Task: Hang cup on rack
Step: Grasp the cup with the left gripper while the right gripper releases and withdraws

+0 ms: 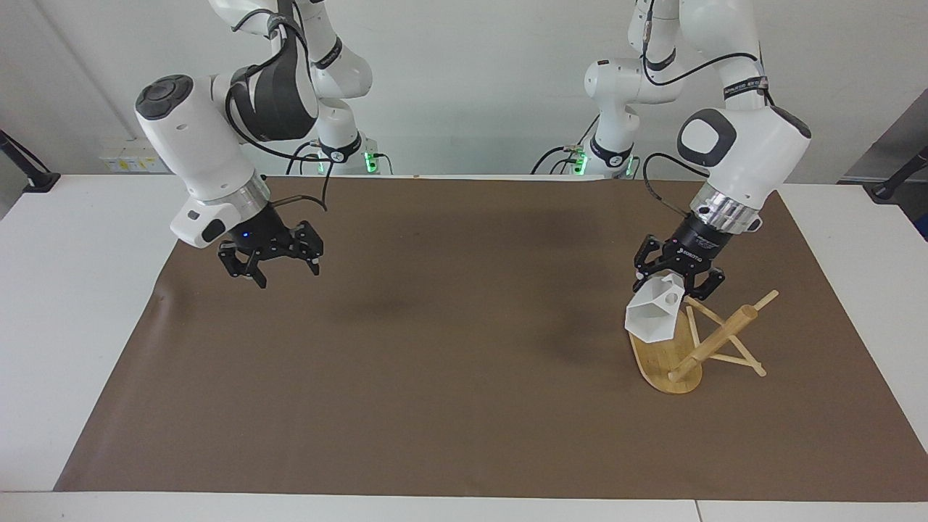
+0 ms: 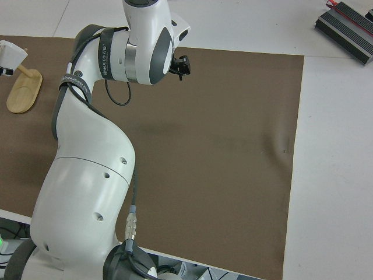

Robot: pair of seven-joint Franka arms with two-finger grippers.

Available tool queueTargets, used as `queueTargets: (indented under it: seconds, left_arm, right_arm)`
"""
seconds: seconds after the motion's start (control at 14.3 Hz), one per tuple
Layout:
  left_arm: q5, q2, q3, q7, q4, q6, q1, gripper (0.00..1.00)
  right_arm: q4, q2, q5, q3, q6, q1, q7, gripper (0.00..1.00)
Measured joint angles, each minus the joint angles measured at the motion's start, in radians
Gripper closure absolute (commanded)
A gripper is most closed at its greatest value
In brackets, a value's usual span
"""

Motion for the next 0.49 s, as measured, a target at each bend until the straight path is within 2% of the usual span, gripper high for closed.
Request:
queueTargets:
  seconds: [0.28,0.49]
  left_arm:
    - [0.000,0.010,0.004,-0.025,0.000,0.021,0.002,1.00]
    - [0.000,0.010,0.004,-0.028,0.001,0.022,0.008,1.00]
  right_arm:
    - [0.009,-0.034,-0.045,-0.031,-0.096,0.000,0.000,0.00]
    - [0.052,-0.048,-0.071,-0.049,-0.205,0.000,0.000,0.00]
